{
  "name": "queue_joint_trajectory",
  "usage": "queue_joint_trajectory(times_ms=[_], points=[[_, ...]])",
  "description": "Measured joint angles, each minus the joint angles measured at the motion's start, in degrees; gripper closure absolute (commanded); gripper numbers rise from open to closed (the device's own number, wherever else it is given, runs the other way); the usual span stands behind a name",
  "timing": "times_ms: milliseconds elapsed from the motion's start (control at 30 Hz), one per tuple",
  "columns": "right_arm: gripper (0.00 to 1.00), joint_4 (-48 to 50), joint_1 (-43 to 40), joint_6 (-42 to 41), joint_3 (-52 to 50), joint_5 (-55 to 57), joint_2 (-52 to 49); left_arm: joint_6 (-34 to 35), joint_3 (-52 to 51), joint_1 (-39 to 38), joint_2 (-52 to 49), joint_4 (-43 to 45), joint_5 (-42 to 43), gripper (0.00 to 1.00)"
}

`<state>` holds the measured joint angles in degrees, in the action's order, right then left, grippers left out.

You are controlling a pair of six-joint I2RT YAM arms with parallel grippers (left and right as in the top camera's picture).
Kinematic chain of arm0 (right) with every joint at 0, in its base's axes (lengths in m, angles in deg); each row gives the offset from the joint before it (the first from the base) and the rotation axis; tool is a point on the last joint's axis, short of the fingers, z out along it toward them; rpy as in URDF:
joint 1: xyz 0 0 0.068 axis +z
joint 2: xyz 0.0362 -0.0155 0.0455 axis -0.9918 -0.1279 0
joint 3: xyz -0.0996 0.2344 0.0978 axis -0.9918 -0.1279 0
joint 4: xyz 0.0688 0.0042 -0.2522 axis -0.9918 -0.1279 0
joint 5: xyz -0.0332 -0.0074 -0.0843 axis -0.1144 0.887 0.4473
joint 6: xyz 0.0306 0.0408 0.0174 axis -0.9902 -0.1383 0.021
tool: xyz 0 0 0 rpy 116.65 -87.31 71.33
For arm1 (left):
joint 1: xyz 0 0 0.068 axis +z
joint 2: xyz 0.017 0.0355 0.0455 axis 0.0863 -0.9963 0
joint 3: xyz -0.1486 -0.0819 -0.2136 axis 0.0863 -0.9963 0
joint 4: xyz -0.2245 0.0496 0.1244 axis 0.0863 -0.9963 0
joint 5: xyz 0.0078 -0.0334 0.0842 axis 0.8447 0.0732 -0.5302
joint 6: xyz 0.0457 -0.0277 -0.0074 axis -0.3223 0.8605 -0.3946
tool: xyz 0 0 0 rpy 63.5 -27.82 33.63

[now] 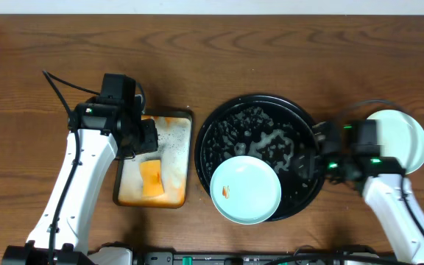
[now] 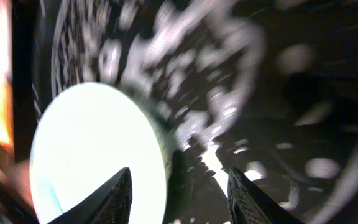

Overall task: Clean dirty plates on tray and stack at the side
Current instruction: 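Set the blue plate on the yellow plate at the right side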

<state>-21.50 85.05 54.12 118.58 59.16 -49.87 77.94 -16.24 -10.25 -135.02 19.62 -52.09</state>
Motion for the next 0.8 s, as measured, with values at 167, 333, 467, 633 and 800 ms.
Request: queue_joint_trajectory(times_ms=[167, 333, 467, 633, 800], points=[[0.64, -2.3, 12.6, 0.0, 0.0, 6.4, -1.3, 0.0, 0.0, 0.0, 0.0, -0.2, 0.0, 0.60], [0.56, -4.3, 18.5, -1.7, 0.0, 9.1, -6.9, 0.0, 0.0, 0.0, 0.0, -0.3, 0.0, 0.60], [0.87, -4.2, 19.6, -4.3, 0.0, 11.8, -11.7, 0.0, 0.0, 0.0, 0.0, -0.5, 0.0, 0.60], [0.90, -2.5, 19.6, -5.5, 0.0, 12.6, -13.4, 0.0, 0.0, 0.0, 0.0, -0.5, 0.0, 0.60], [0.99, 1.7, 18.4, -5.9, 0.6, 13.3, -13.4, 0.0, 0.0, 0.0, 0.0, -0.5, 0.0, 0.60]])
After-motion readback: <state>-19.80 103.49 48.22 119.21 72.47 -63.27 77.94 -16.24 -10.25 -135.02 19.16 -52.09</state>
